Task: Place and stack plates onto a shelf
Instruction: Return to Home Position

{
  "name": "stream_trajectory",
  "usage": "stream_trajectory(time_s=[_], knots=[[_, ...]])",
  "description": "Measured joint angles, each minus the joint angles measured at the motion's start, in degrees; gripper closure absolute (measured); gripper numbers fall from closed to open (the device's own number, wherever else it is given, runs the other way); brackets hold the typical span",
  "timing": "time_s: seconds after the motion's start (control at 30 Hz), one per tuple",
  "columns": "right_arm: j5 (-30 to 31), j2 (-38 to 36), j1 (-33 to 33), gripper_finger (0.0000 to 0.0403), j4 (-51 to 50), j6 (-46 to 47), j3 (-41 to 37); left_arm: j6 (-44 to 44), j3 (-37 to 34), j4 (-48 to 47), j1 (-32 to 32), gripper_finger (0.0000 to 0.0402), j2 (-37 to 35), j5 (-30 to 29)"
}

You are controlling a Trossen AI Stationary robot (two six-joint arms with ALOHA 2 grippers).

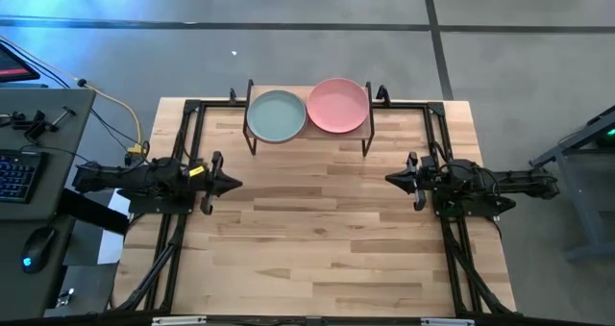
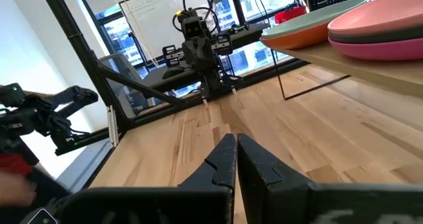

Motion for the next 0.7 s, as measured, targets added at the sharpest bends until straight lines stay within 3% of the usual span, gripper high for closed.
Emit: stream_trajectory(time_s=[0.7], knots=[[0.1, 0.0, 0.0, 0.0402, 0.0, 0.0, 0.0, -1.5, 0.0, 0.0, 0.0, 0.0401, 0.1, -0.2]])
